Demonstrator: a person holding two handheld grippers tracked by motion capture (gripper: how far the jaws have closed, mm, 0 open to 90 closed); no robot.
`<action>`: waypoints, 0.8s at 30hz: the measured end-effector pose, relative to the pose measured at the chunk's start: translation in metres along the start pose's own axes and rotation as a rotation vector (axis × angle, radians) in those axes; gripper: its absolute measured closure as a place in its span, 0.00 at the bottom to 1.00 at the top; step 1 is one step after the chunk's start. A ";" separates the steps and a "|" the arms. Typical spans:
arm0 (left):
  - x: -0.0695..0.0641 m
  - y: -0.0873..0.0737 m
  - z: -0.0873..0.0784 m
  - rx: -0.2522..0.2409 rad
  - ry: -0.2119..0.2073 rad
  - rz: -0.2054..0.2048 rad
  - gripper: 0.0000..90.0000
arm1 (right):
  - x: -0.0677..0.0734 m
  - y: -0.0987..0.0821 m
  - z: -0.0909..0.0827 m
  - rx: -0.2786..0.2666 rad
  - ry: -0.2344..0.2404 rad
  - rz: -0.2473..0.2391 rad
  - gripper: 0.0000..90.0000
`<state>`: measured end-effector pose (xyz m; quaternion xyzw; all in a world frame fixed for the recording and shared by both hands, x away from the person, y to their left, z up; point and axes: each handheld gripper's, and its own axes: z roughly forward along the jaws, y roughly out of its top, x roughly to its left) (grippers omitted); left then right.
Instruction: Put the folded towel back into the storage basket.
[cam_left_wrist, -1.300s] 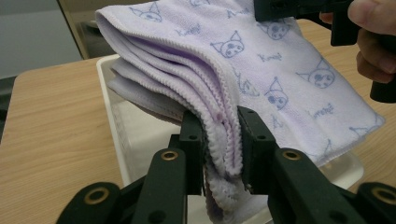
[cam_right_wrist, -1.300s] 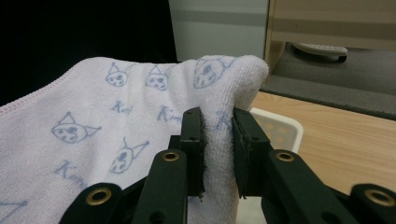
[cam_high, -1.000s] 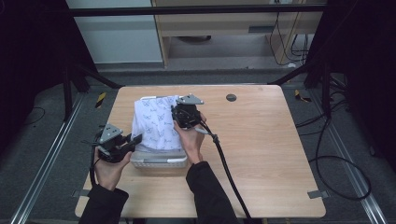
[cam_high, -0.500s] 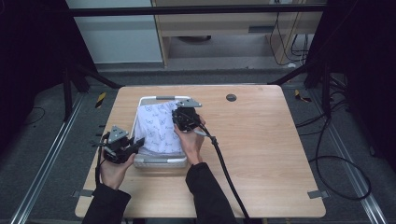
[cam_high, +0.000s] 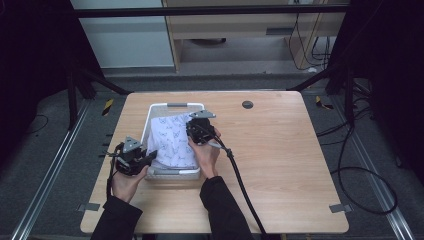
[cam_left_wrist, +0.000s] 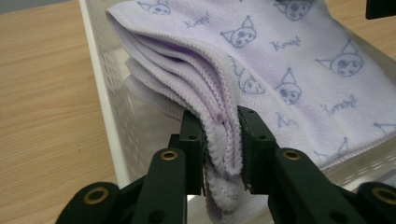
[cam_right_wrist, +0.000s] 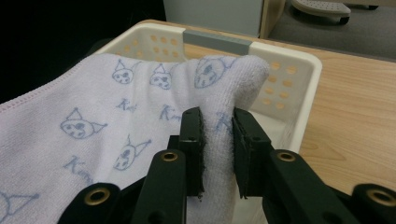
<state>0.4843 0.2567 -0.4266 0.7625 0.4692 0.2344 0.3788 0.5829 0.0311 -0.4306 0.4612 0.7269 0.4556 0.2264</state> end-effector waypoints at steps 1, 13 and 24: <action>0.001 -0.001 0.001 0.003 -0.001 -0.002 0.80 | 0.000 -0.001 0.001 0.001 -0.001 -0.004 0.84; -0.001 -0.003 0.009 0.058 0.028 0.009 0.77 | 0.000 -0.008 0.011 0.083 -0.029 -0.048 0.77; 0.000 0.000 0.000 0.010 0.043 -0.018 0.63 | -0.002 -0.001 -0.005 0.037 -0.011 -0.054 0.65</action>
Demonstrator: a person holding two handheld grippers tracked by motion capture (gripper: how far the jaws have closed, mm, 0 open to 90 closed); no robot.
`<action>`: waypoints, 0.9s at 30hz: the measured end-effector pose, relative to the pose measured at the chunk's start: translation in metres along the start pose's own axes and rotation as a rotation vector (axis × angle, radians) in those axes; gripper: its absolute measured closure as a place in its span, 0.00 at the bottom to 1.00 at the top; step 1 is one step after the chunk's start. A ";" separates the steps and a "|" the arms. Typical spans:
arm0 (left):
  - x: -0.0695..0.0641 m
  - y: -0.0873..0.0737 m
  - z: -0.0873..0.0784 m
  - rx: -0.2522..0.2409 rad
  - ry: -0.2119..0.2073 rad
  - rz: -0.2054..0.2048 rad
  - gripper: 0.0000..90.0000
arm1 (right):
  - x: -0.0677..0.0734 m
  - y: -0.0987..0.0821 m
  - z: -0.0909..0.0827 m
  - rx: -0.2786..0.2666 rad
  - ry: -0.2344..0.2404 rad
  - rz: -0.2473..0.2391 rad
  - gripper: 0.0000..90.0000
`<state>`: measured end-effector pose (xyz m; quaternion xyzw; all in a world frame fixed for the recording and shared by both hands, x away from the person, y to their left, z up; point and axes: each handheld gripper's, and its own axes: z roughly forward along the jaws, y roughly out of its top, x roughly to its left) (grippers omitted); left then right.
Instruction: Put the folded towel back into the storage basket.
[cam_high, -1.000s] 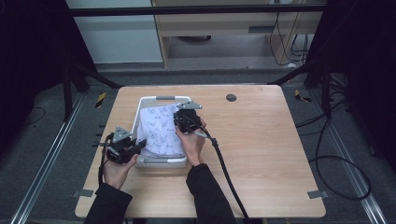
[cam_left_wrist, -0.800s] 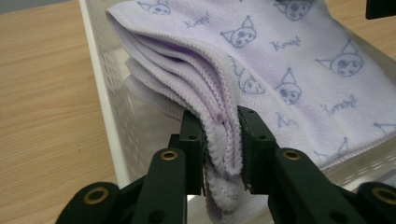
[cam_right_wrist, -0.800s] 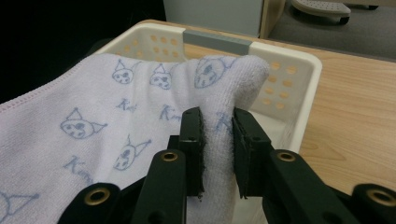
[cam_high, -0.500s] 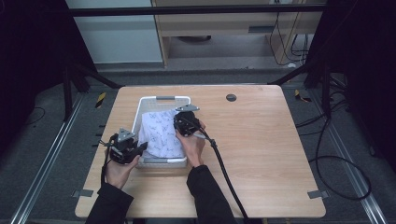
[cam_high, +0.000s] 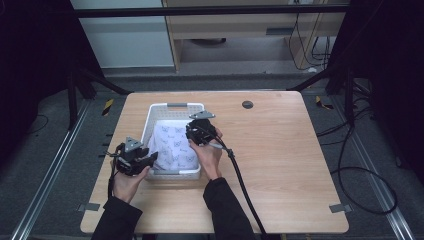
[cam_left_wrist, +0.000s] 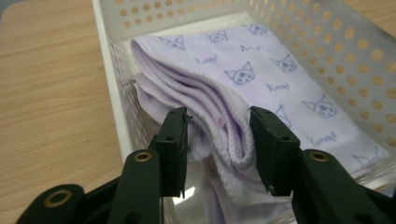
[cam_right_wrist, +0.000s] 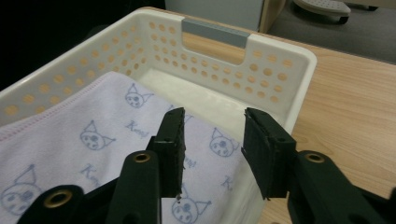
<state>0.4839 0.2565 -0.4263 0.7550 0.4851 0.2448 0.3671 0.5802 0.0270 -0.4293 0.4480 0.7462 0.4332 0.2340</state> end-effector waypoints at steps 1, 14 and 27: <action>0.000 0.001 -0.002 -0.009 -0.001 -0.006 0.62 | -0.001 0.000 -0.002 -0.004 0.010 -0.004 0.63; 0.008 0.007 -0.032 -0.103 -0.002 -0.022 0.47 | -0.015 -0.003 -0.048 -0.069 0.045 0.003 0.32; 0.009 0.001 -0.049 -0.142 -0.003 -0.001 0.37 | -0.050 -0.039 -0.103 -0.125 0.034 0.051 0.20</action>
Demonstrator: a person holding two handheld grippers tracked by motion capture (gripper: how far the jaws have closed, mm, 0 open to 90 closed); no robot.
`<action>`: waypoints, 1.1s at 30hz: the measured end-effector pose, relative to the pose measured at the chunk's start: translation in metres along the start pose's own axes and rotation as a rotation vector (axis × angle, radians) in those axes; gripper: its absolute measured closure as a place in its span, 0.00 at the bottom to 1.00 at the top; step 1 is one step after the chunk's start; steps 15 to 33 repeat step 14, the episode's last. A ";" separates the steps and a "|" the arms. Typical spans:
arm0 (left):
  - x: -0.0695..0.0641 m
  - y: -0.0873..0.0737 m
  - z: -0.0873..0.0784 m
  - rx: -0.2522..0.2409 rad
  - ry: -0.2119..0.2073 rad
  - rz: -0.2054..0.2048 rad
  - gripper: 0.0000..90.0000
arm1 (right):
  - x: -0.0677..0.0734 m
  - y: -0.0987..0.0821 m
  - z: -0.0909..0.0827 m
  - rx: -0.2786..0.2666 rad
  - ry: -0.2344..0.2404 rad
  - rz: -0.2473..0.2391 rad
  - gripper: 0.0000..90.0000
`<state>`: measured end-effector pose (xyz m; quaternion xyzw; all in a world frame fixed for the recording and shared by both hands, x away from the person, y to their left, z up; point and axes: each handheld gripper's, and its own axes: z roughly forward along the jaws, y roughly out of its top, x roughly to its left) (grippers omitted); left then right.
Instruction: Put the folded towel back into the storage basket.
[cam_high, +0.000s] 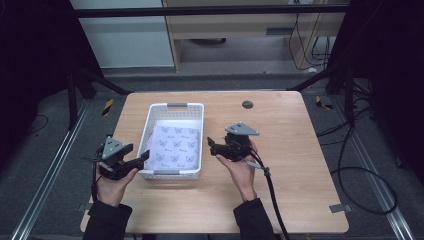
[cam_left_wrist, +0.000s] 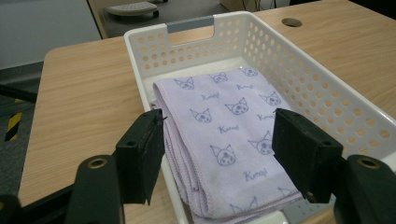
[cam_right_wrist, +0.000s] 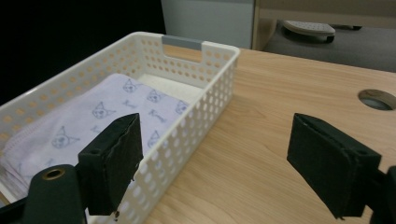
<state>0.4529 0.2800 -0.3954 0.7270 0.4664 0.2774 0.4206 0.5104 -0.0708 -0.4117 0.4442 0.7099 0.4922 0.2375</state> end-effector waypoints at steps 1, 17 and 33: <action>0.001 -0.001 -0.001 0.001 0.004 0.000 0.36 | -0.003 -0.003 -0.004 0.001 -0.006 0.003 0.20; 0.007 -0.016 -0.008 -0.019 0.010 -0.012 0.35 | -0.034 -0.041 -0.043 -0.001 -0.034 0.018 0.17; 0.007 -0.016 -0.008 -0.019 0.010 -0.012 0.35 | -0.034 -0.041 -0.043 -0.001 -0.034 0.018 0.17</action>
